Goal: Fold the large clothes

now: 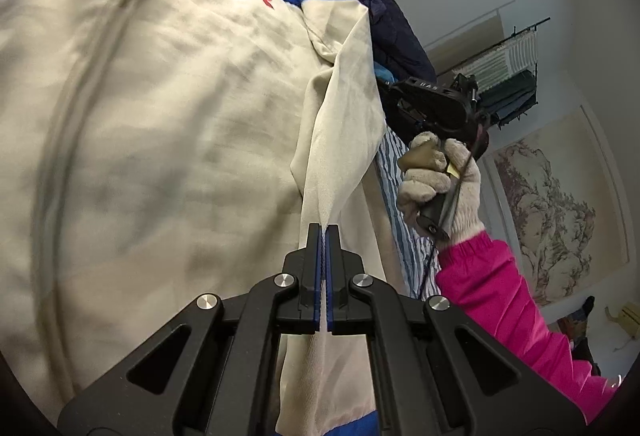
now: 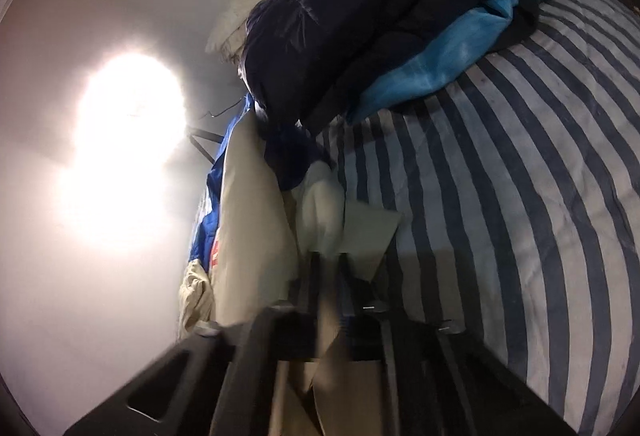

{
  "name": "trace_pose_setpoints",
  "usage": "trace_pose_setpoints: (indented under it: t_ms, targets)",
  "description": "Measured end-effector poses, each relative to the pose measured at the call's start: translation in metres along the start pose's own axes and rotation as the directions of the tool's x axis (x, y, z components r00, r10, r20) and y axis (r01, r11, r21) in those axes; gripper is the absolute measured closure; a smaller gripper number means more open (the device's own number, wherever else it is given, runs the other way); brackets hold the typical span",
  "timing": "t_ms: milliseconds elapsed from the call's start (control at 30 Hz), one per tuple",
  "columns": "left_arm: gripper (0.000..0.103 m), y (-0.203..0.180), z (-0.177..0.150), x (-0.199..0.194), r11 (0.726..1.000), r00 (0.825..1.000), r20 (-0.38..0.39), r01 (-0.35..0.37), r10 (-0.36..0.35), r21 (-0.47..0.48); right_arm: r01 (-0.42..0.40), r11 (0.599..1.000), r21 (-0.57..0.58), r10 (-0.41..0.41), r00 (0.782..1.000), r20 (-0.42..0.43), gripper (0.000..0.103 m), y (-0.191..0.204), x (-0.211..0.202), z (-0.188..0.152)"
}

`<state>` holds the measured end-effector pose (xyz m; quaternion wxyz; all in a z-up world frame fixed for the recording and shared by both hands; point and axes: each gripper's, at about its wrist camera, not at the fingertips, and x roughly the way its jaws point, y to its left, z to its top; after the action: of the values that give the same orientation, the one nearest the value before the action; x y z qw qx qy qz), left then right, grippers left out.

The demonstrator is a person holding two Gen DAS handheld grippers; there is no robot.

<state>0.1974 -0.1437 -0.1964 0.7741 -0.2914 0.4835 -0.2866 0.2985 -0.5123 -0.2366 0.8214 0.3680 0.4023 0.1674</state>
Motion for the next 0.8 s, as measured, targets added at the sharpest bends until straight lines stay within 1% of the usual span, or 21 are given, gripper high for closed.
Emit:
trace_pose_setpoints:
  t_ms: [100,167,200,267,333,400,467,500,567,600,667,700,733,767,800]
  targets:
    - [0.103,0.01,-0.014,-0.023,0.999,0.998,0.04,-0.044,0.045,-0.026,0.016,0.999,-0.046,-0.014,0.999,0.035,0.103,0.012,-0.004,0.007]
    - [0.103,0.023,-0.025,-0.034,0.994,0.997,0.047,-0.065,0.069,-0.089,0.021,0.998,-0.067,-0.017,0.998,0.059,0.103,0.014,-0.01,0.009]
    - [0.103,0.026,-0.029,-0.034,0.992,0.996,0.044,-0.077,0.082,-0.1,0.027,0.997,-0.07,-0.022,0.997,0.072,0.103,0.014,-0.012,0.011]
    - [0.103,0.028,-0.035,-0.03,0.989,0.992,0.028,-0.122,0.125,-0.084,0.059,0.996,-0.069,-0.053,0.995,0.086,0.103,0.012,-0.013,0.013]
    - [0.103,0.028,-0.038,-0.027,0.985,0.988,0.027,-0.149,0.151,-0.083,0.082,0.995,-0.057,-0.077,0.992,0.098,0.103,0.007,-0.018,0.017]
    - [0.103,0.027,-0.043,-0.031,0.983,0.985,0.035,-0.163,0.166,-0.081,0.089,0.994,-0.063,-0.085,0.994,0.071,0.103,0.004,-0.021,0.018]
    - [0.103,0.027,-0.043,-0.034,0.981,0.984,0.035,-0.172,0.176,-0.089,0.065,0.996,-0.068,-0.064,0.998,0.016,0.098,0.006,-0.018,0.013]
    - [0.103,0.028,-0.042,-0.034,0.982,0.985,0.034,-0.165,0.169,-0.097,0.033,0.998,-0.058,-0.035,0.999,-0.032,0.094,0.006,-0.016,0.01]
    - [0.103,0.027,-0.041,-0.035,0.984,0.989,0.011,-0.144,0.146,-0.104,-0.024,0.998,-0.058,0.019,0.996,-0.09,0.051,0.007,-0.014,0.003]
    - [0.103,0.027,-0.041,-0.035,0.985,0.991,0.002,-0.134,0.135,-0.105,-0.034,0.997,-0.068,0.027,0.994,-0.104,0.048,0.009,-0.014,-0.001]
    - [0.096,0.021,-0.046,-0.037,0.989,0.992,-0.02,-0.123,0.121,-0.088,-0.031,0.996,-0.082,0.02,0.991,-0.131,0.05,0.011,-0.01,-0.006]
    - [0.086,0.017,-0.05,-0.037,0.99,0.992,-0.032,-0.124,0.121,-0.073,-0.016,0.996,-0.085,0.004,0.99,-0.144,0.052,0.012,-0.005,-0.008]
    - [0.079,0.014,-0.053,-0.037,0.99,0.992,-0.04,-0.123,0.12,-0.065,-0.009,0.996,-0.087,-0.004,0.989,-0.15,0.06,0.012,-0.001,-0.01]
    - [0.078,0.013,-0.059,-0.038,0.991,0.992,-0.048,-0.117,0.114,-0.066,0.002,0.996,-0.089,-0.016,0.988,-0.151,0.069,0.013,0.003,-0.011]
    - [0.078,0.012,-0.062,-0.037,0.992,0.993,-0.056,-0.11,0.106,-0.069,0.024,0.995,-0.094,-0.037,0.989,-0.142,0.074,0.013,0.006,-0.012]
